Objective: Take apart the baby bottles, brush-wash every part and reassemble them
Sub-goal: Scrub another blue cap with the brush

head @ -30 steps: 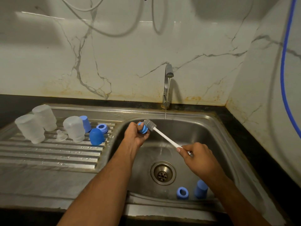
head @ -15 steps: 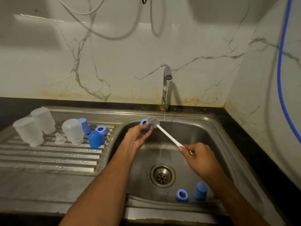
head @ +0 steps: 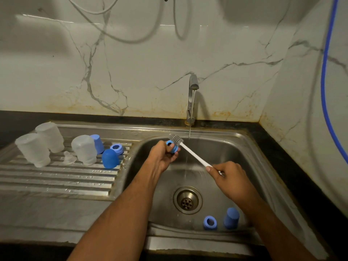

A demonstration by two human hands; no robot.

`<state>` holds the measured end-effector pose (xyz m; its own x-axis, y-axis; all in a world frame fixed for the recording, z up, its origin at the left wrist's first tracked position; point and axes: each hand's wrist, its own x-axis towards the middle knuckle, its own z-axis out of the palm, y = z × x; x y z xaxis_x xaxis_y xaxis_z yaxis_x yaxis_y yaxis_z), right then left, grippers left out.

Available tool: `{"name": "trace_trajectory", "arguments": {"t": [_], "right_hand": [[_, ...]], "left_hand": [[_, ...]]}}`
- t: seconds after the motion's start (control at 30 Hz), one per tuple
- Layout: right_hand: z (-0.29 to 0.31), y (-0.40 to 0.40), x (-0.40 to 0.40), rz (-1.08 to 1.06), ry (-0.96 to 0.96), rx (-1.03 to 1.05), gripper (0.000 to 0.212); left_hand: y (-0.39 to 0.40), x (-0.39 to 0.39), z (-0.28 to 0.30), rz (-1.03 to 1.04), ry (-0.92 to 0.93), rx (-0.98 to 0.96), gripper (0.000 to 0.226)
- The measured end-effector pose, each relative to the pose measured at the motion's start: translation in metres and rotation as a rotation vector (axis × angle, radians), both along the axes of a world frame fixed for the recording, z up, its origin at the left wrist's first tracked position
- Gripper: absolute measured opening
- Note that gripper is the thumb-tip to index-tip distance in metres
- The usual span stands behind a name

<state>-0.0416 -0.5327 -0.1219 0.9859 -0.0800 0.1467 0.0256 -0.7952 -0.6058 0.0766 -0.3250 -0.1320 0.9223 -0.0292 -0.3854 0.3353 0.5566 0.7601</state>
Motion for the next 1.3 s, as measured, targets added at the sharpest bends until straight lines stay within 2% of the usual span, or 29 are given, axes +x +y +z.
{"name": "trace_trajectory", "arguments": {"t": [0.2, 0.4, 0.67, 0.83, 1.0, 1.2, 1.3], "right_hand": [[-0.001, -0.001, -0.002, 0.042, 0.041, 0.009, 0.033], [-0.004, 0.0, 0.006, 0.002, -0.001, 0.065, 0.039], [-0.009, -0.009, 0.003, 0.028, 0.036, 0.062, 0.038], [-0.006, 0.002, 0.006, 0.024, 0.006, 0.07, 0.035], [-0.005, -0.014, 0.003, 0.058, 0.074, 0.104, 0.039], [-0.007, -0.002, 0.006, 0.017, 0.007, 0.071, 0.037], [-0.006, -0.007, 0.004, 0.001, 0.021, 0.046, 0.036]], "left_hand": [[0.006, -0.002, 0.001, 0.034, 0.005, -0.058, 0.031], [0.0, -0.005, 0.005, -0.087, -0.029, 0.044, 0.024], [0.013, 0.003, 0.004, -0.034, 0.051, -0.021, 0.025], [0.007, -0.011, 0.002, -0.131, 0.035, 0.061, 0.03], [0.013, 0.0, 0.008, -0.077, 0.024, 0.048, 0.032], [0.002, -0.007, 0.002, -0.222, 0.043, 0.183, 0.029], [0.007, -0.004, -0.002, -0.131, 0.068, 0.124, 0.029]]}}
